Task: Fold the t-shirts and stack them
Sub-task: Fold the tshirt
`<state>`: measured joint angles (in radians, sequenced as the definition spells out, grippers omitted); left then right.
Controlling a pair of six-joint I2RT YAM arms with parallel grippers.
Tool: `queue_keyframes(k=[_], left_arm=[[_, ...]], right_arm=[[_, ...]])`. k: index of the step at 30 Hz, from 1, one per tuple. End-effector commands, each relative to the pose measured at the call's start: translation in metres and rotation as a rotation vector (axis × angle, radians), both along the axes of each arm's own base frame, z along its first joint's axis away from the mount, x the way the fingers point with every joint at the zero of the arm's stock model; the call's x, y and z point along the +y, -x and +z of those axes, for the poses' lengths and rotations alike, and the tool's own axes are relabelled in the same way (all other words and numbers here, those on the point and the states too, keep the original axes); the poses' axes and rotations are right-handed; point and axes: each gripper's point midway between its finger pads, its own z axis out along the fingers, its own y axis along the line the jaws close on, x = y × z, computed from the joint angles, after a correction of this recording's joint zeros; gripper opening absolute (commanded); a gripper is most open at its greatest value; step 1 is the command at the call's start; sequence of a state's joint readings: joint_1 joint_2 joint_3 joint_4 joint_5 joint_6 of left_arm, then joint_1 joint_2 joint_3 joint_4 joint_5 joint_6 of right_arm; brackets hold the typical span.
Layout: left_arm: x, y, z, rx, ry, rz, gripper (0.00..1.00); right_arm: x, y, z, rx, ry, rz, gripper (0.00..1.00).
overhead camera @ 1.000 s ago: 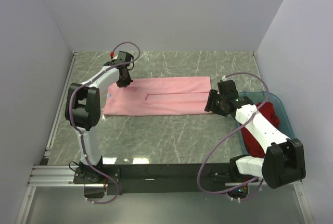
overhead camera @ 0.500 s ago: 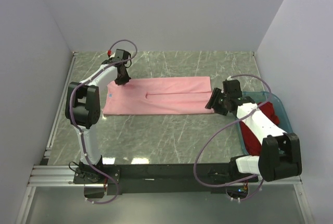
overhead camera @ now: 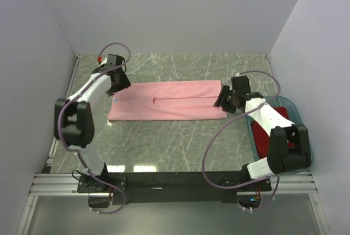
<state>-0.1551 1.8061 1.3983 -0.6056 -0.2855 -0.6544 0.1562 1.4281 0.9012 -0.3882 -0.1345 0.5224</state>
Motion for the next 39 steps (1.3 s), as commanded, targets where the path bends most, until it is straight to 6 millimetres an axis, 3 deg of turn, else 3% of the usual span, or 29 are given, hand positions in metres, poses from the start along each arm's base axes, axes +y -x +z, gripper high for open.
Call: queue_keyframes(k=[1, 7, 16, 31, 39], left_arm=[[0.014, 0.033, 0.031, -0.076, 0.048, 0.057, 0.68], [0.030, 0.070, -0.004, -0.031, 0.081, 0.083, 0.57], [0.054, 0.087, -0.042, 0.061, 0.060, 0.125, 0.50], [0.061, 0.122, -0.081, 0.181, 0.012, 0.139, 0.47], [0.069, 0.132, -0.083, 0.211, -0.031, 0.157, 0.42]], right_arm=[[-0.011, -0.028, 0.013, -0.061, 0.070, -0.016, 0.57], [-0.023, -0.046, 0.007, -0.033, 0.141, -0.068, 0.56], [-0.024, -0.054, -0.013, 0.058, 0.135, -0.166, 0.54], [-0.017, -0.062, -0.038, 0.133, 0.111, -0.221, 0.52], [-0.017, -0.067, -0.042, 0.153, 0.116, -0.233, 0.48]])
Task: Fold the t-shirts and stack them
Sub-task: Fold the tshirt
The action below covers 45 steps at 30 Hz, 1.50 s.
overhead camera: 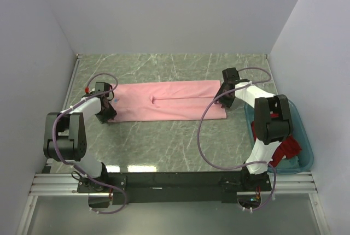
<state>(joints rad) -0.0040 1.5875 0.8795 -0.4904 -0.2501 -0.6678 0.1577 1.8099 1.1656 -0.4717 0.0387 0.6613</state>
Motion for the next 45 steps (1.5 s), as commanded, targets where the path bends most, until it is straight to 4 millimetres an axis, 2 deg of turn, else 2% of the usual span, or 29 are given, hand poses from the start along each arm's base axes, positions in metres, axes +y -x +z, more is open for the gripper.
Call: queue_keyframes(k=[1, 9, 16, 19, 23, 26, 31, 35, 40, 43, 45], left_arm=[[0.011, 0.011, -0.003, 0.036, -0.060, 0.007, 0.41], [0.014, 0.013, -0.002, 0.039, -0.075, 0.014, 0.41], [0.014, 0.014, -0.001, 0.033, -0.076, 0.018, 0.41], [0.013, 0.014, -0.002, 0.038, -0.071, 0.017, 0.42], [0.011, 0.013, -0.001, 0.029, -0.060, 0.016, 0.45], [0.009, 0.009, 0.004, 0.016, -0.046, 0.015, 0.48], [0.001, -0.006, 0.029, -0.051, -0.003, 0.010, 0.60], [-0.002, -0.014, 0.057, -0.098, 0.020, 0.023, 0.64], [-0.004, -0.020, 0.090, -0.198, 0.035, 0.038, 0.61], [-0.012, -0.023, 0.090, -0.229, 0.075, 0.014, 0.54], [-0.019, -0.023, 0.078, -0.208, 0.110, -0.008, 0.51]], right_arm=[[0.000, -0.014, 0.012, -0.034, 0.014, -0.023, 0.44], [-0.005, -0.018, 0.017, -0.035, 0.039, -0.033, 0.16], [-0.015, -0.022, 0.019, -0.030, 0.052, -0.056, 0.11], [-0.016, -0.024, 0.018, -0.029, 0.052, -0.051, 0.15], [-0.014, -0.026, 0.014, -0.018, 0.047, -0.037, 0.26], [-0.010, -0.029, 0.022, -0.040, 0.034, -0.015, 0.31], [-0.005, -0.025, 0.054, -0.122, 0.004, 0.031, 0.46], [0.004, -0.010, 0.066, -0.162, -0.050, 0.065, 0.49], [0.013, 0.018, 0.059, -0.156, -0.113, 0.098, 0.49], [0.014, 0.028, 0.047, -0.138, -0.125, 0.112, 0.48], [0.015, 0.030, 0.042, -0.135, -0.130, 0.113, 0.48]])
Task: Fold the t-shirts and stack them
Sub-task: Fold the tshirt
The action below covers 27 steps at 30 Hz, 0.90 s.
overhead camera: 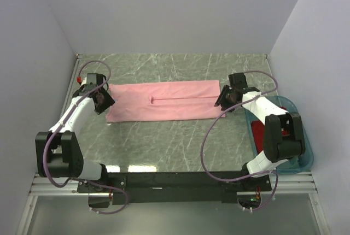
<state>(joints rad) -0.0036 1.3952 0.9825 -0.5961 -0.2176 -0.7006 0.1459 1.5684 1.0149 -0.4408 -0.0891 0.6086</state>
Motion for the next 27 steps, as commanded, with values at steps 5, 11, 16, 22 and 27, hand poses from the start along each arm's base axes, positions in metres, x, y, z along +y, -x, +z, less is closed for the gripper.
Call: queue_keyframes(k=[5, 11, 16, 22, 27], left_arm=[[-0.021, -0.010, -0.034, 0.038, 0.097, -0.042, 0.44], [-0.008, -0.005, -0.074, 0.162, 0.049, 0.015, 0.40], [0.007, 0.002, -0.088, 0.218, 0.024, 0.060, 0.40], [0.009, 0.000, -0.075, 0.202, 0.023, 0.055, 0.51], [0.005, -0.008, -0.040, 0.130, 0.021, 0.039, 0.65]], right_arm=[[-0.002, 0.003, -0.024, 0.009, -0.009, 0.015, 0.48], [-0.020, 0.015, -0.052, 0.085, 0.026, -0.029, 0.47], [-0.032, 0.025, -0.063, 0.131, 0.080, -0.064, 0.46], [-0.036, 0.027, -0.050, 0.119, 0.109, -0.055, 0.42], [-0.024, 0.016, -0.009, 0.022, 0.197, 0.026, 0.45]])
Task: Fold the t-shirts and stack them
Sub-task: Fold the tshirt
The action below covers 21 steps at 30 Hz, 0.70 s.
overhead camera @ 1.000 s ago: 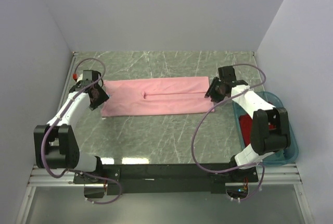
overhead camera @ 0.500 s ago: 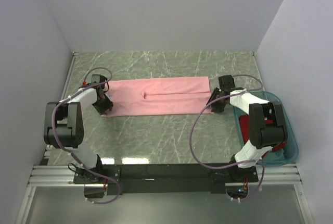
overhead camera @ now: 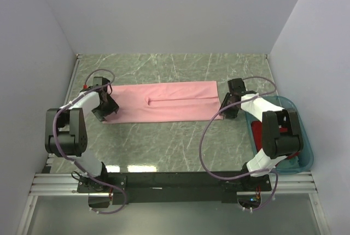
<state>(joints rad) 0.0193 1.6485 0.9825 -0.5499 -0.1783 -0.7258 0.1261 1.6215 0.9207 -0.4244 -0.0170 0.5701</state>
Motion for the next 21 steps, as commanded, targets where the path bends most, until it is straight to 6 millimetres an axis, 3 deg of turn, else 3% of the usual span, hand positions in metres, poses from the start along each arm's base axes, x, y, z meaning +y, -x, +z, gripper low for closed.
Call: queue_keyframes(k=[1, 3, 8, 10, 15, 21], left_arm=[[0.005, -0.008, 0.041, -0.076, -0.033, 0.012, 0.66], [0.005, -0.013, 0.061, -0.126, -0.045, 0.021, 0.67], [-0.026, -0.019, 0.084, -0.176, -0.051, -0.037, 0.67], [-0.041, -0.021, 0.081, -0.174, -0.038, -0.067, 0.66], [-0.067, -0.024, 0.054, -0.106, -0.018, -0.119, 0.64], [-0.077, -0.023, 0.028, -0.048, -0.020, -0.136, 0.63]], right_arm=[[0.005, -0.012, 0.044, -0.104, 0.111, 0.075, 0.45], [0.012, -0.018, 0.056, -0.144, 0.146, 0.110, 0.45], [0.053, -0.026, 0.065, -0.182, 0.199, 0.290, 0.45], [0.068, -0.029, 0.061, -0.177, 0.200, 0.353, 0.45], [0.093, -0.030, 0.048, -0.140, 0.201, 0.460, 0.45], [0.107, -0.015, 0.020, -0.079, 0.252, 0.548, 0.48]])
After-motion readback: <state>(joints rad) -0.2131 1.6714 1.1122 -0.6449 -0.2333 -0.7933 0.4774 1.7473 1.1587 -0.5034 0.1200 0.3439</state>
